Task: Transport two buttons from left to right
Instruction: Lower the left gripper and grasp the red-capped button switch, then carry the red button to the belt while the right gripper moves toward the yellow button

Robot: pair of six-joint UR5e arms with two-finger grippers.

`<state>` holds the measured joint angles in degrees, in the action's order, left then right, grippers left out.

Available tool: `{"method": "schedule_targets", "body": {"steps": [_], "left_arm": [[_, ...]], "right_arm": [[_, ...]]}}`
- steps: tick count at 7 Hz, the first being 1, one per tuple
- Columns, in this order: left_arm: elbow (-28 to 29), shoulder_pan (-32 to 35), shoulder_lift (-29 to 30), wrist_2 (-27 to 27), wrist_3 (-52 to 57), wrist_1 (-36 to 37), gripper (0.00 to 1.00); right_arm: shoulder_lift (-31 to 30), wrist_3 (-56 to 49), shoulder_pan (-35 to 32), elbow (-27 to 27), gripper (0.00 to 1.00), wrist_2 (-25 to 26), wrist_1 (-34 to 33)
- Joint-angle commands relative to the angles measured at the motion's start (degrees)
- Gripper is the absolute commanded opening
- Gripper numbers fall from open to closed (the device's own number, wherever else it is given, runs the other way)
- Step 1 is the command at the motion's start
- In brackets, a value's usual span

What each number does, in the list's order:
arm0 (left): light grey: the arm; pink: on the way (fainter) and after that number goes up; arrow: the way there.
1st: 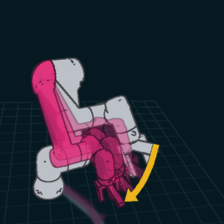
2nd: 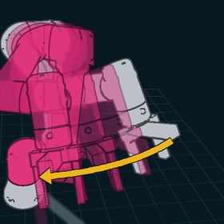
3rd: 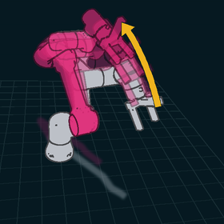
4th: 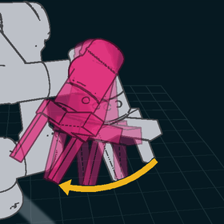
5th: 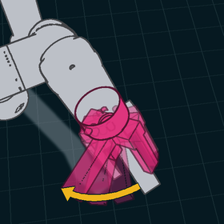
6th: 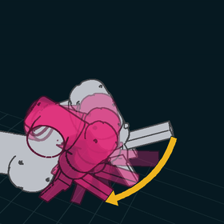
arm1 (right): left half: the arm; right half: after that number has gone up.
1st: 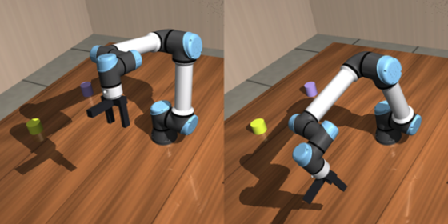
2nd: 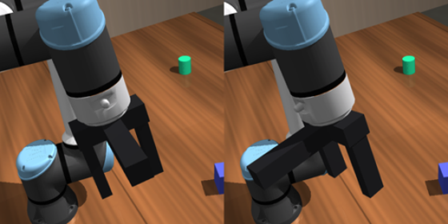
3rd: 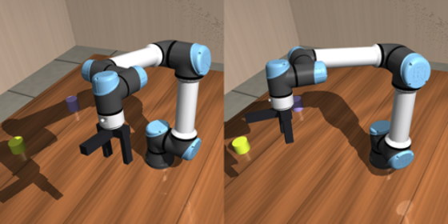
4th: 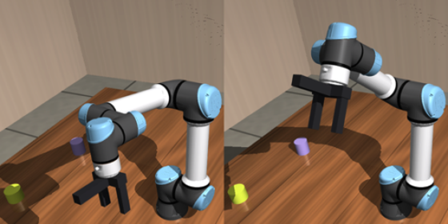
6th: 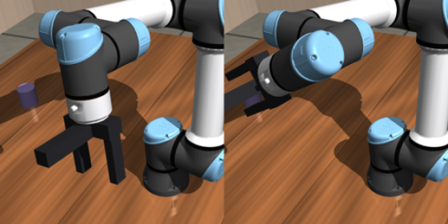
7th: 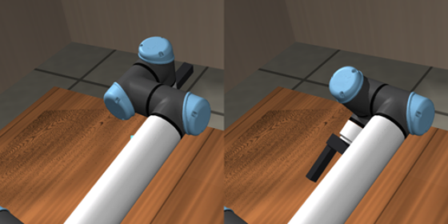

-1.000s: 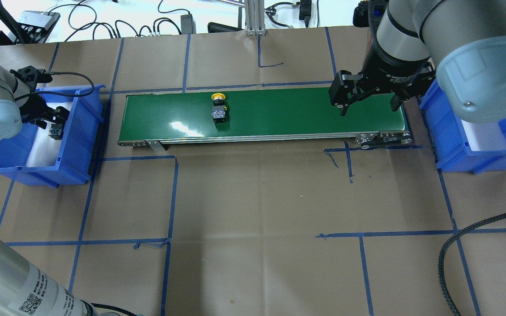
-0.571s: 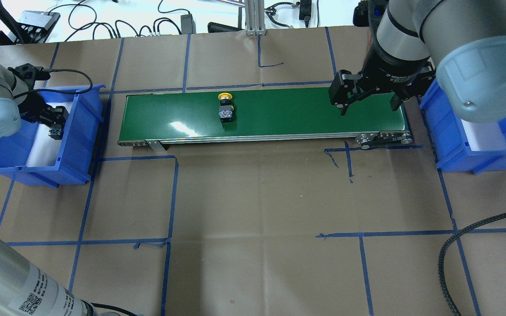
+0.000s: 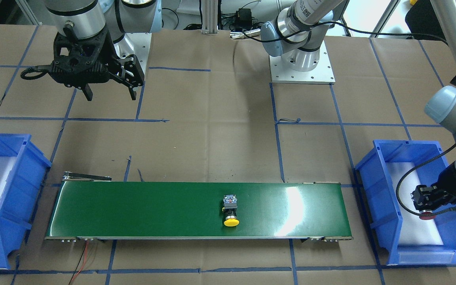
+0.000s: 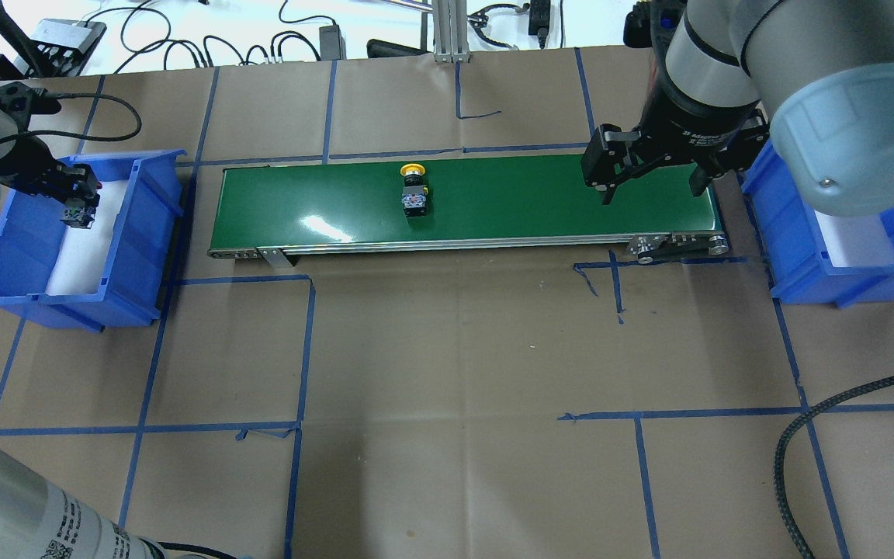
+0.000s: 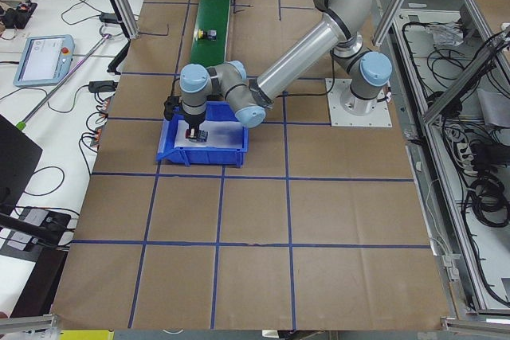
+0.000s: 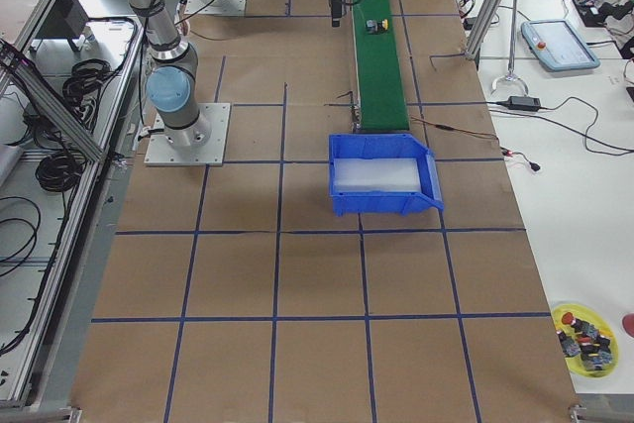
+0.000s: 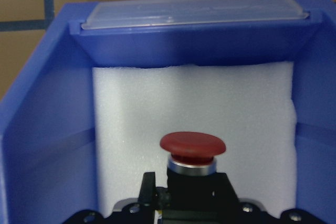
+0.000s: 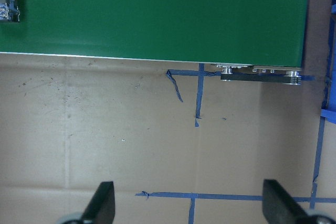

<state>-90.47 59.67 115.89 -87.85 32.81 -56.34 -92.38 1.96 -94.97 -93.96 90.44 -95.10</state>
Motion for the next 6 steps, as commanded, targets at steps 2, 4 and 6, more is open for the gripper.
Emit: {"method": "schedule_targets", "body": {"steps": [2,4,6], "left_arm": [[2.5,0.2,-6.9,-0.3,0.0,-11.3,0.02],[0.9,0.7,-8.7,-0.4,-0.2,-11.7,0.02],[0.6,2.5,-11.4,-0.4,-4.2,-15.2,0.02]], "right_arm": [[0.0,0.1,0.0,-0.1,1.0,-0.1,0.0],[0.0,0.1,0.0,-0.1,1.0,-0.1,-0.2],[0.0,0.1,0.0,-0.3,1.0,-0.1,-0.2]]}}
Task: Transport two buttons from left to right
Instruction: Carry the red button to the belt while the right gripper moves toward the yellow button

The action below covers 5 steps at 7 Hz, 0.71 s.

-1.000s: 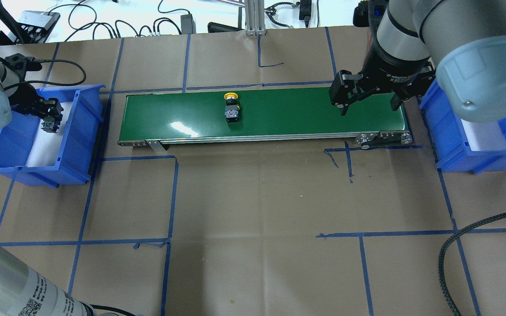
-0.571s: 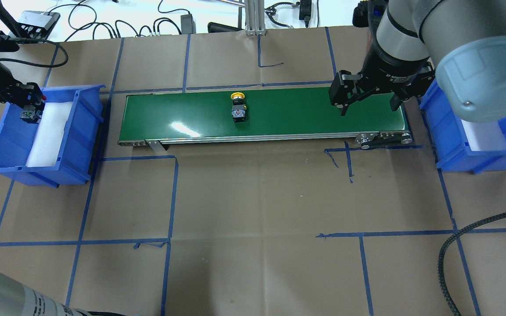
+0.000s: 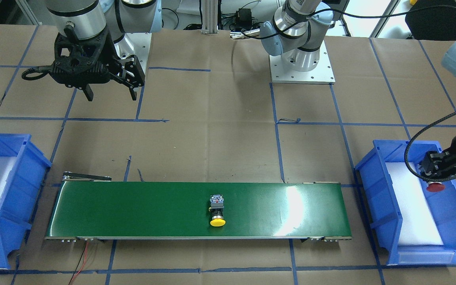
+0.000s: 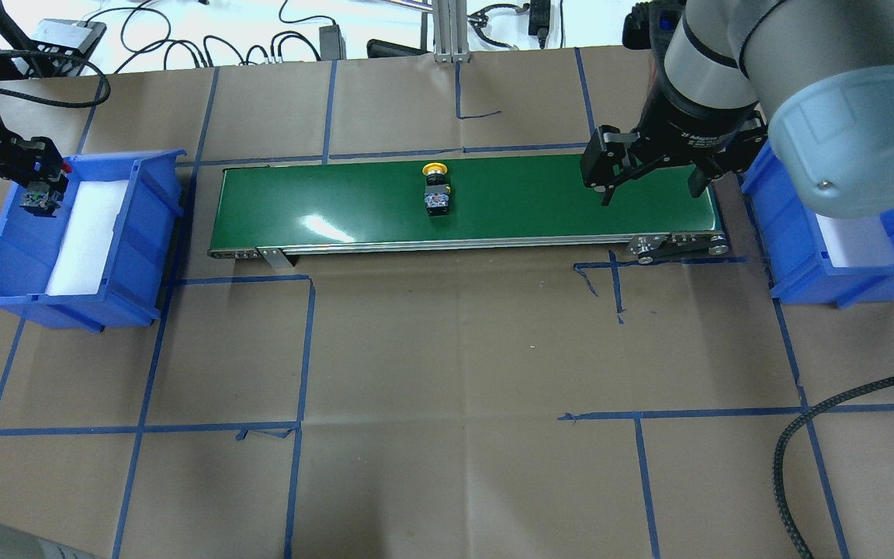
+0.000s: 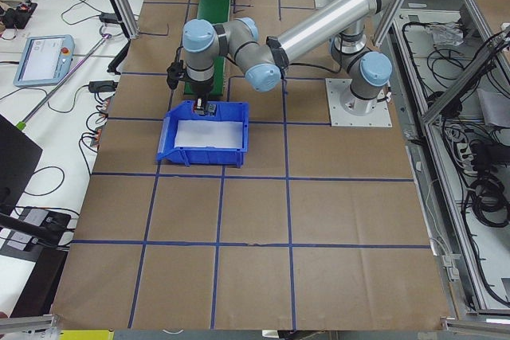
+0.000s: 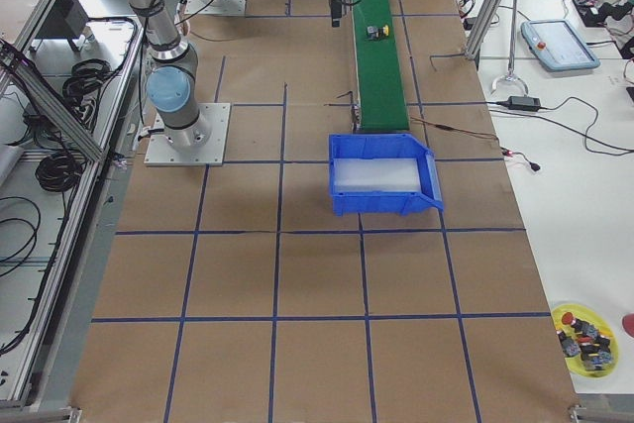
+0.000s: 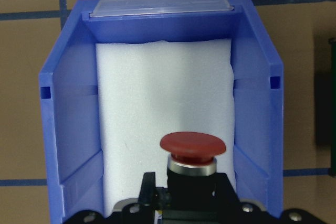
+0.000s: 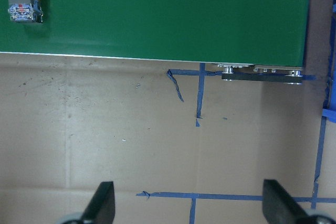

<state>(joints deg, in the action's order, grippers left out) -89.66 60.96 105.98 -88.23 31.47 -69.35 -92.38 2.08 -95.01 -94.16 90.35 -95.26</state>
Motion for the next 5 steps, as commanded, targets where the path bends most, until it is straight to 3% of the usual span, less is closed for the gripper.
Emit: {"method": "schedule_targets", "body": {"steps": [1,5], "left_arm": [[-0.2,4.1,-1.8,-0.1,-7.5,-2.3,0.02],[0.0,16.5,-0.5,-0.1,-29.8,-2.1,0.02]], "right_arm": [[0.0,-0.1,0.0,-0.1,1.0,0.0,-0.1],[0.5,0.1,0.0,-0.1,1.0,-0.2,-0.8]]}}
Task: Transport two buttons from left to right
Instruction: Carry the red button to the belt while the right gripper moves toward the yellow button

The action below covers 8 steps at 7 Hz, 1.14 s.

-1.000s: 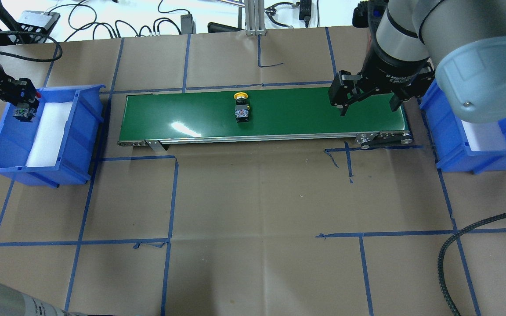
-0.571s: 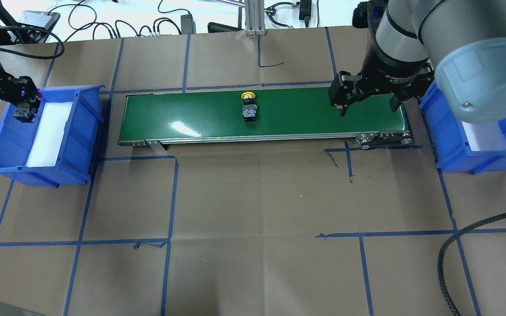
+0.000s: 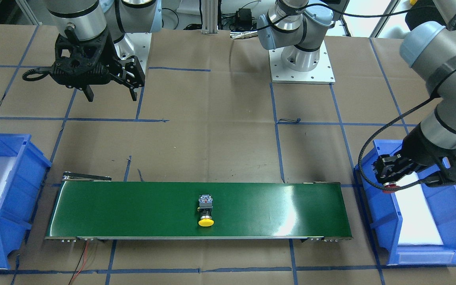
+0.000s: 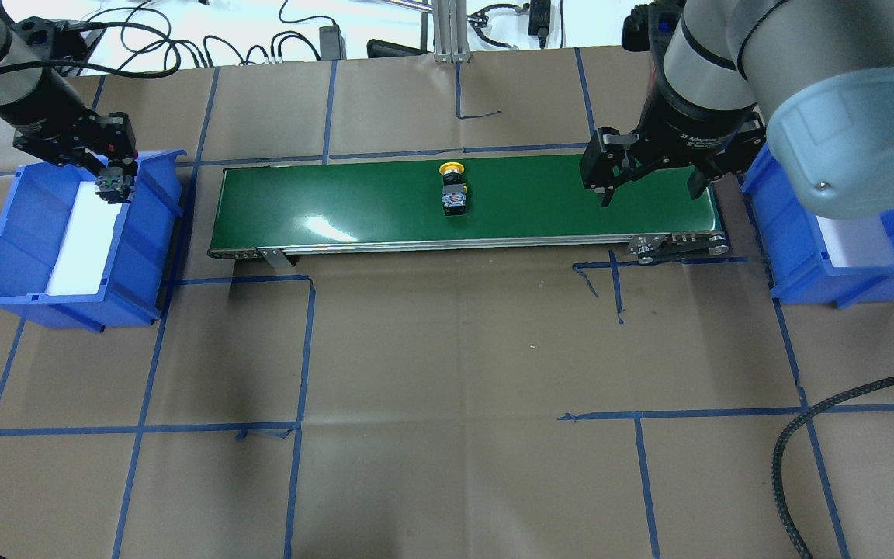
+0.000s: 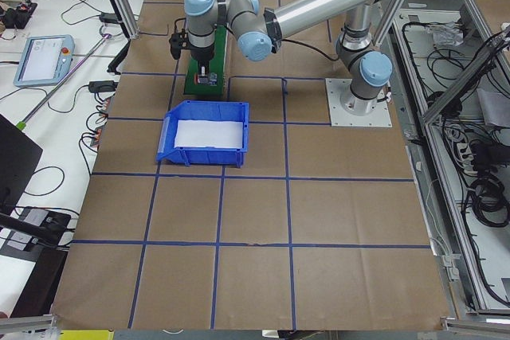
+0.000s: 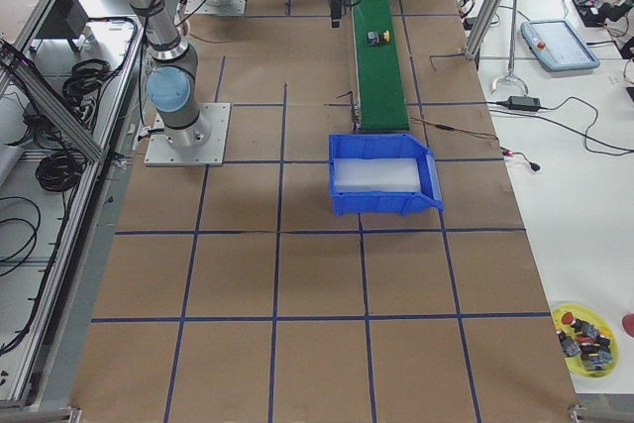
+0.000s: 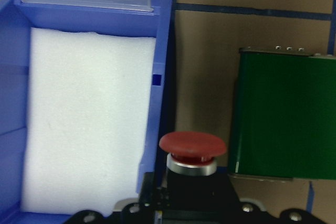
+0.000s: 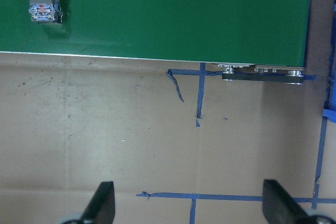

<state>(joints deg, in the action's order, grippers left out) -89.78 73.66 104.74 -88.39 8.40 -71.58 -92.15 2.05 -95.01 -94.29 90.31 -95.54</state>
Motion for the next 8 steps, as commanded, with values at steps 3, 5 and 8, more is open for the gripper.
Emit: {"method": "schedule_targets", "body": {"steps": [3,5,8], "left_arm": [[0.4,10.7,4.3,0.2,-9.3,1.2,0.03],[0.7,10.7,6.8,0.1,-2.3,2.3,0.03],[-0.3,10.2,9.2,0.1,-1.3,7.7,0.03]], "right_arm": [[0.3,0.5,0.0,0.1,1.0,-0.4,-1.0],[2.1,1.3,-0.1,0.1,1.0,-4.4,-5.9],[10.6,3.8,0.9,1.1,1.0,-4.3,-14.5]]}}
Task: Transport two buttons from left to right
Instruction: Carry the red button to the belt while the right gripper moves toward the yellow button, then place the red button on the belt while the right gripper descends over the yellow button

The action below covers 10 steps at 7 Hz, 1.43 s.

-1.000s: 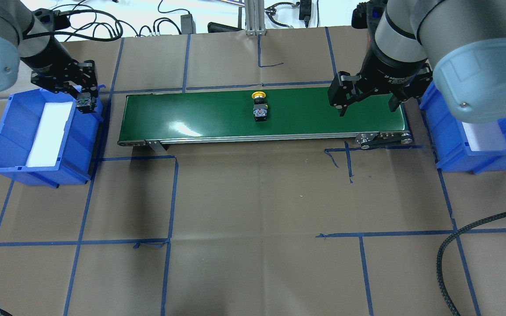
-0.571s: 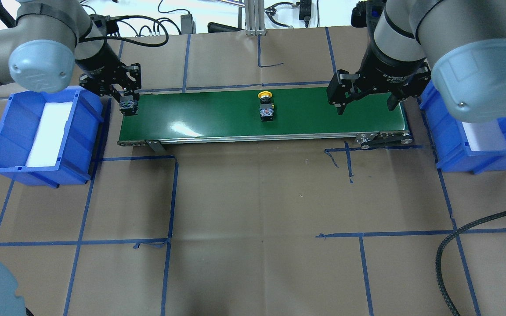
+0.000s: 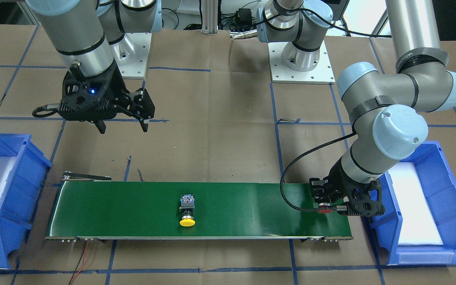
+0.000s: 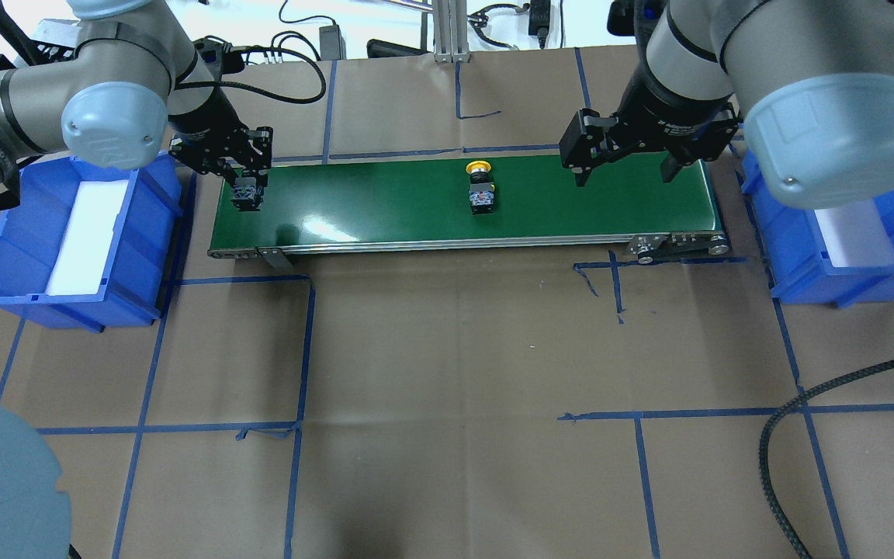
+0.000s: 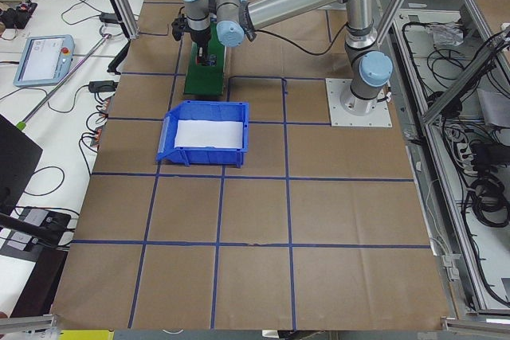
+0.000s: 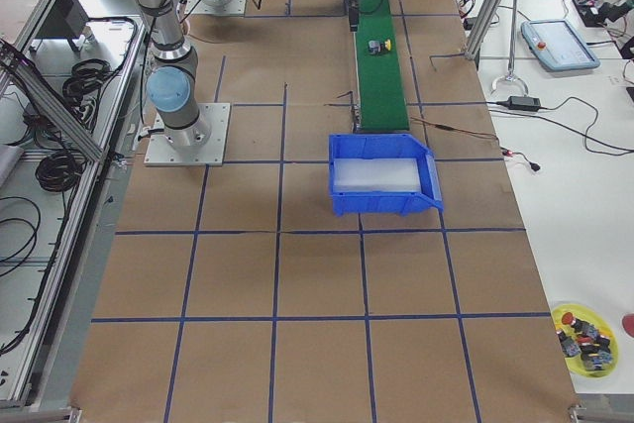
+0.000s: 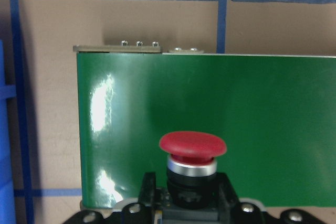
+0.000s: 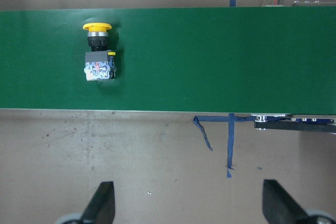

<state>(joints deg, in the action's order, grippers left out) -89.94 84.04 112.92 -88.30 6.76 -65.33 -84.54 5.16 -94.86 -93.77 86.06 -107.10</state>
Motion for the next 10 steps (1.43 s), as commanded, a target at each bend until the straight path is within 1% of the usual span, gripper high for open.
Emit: {"method": "schedule_targets", "body": {"steps": [1,3,5,6,7,8,9,10], "left_arm": [[-0.1,-0.2,2.3,0.0,0.3,2.6,0.03],[-0.3,-0.2,3.4,0.0,-0.2,3.5,0.03],[-1.6,-0.2,3.4,0.0,-0.3,4.1,0.06],[-1.6,-0.2,3.3,-0.1,-0.2,4.5,0.07],[-1.6,-0.2,3.2,-0.1,-0.3,4.6,0.11],[-1.6,-0.2,3.2,-0.1,-0.6,4.6,0.5],[-1.6,-0.2,2.9,-0.1,-0.8,4.5,0.99],[-0.6,-0.2,2.5,-0.3,-1.0,3.9,1.0]], "right_arm": [[3.3,0.6,1.3,0.8,1.0,-0.1,-5.6],[6.1,0.6,2.7,0.3,1.0,-0.2,-5.8],[9.0,0.5,4.7,0.7,1.0,-0.6,-6.1],[9.2,0.6,4.9,0.4,1.0,-2.6,-6.1],[10.2,0.6,5.0,0.6,1.0,-3.1,-6.2],[10.7,0.6,5.1,0.5,1.0,-3.2,-6.2],[10.7,0.6,5.1,0.2,1.0,-2.9,-6.1],[10.9,0.6,5.1,0.1,1.0,-3.2,-6.2]]}}
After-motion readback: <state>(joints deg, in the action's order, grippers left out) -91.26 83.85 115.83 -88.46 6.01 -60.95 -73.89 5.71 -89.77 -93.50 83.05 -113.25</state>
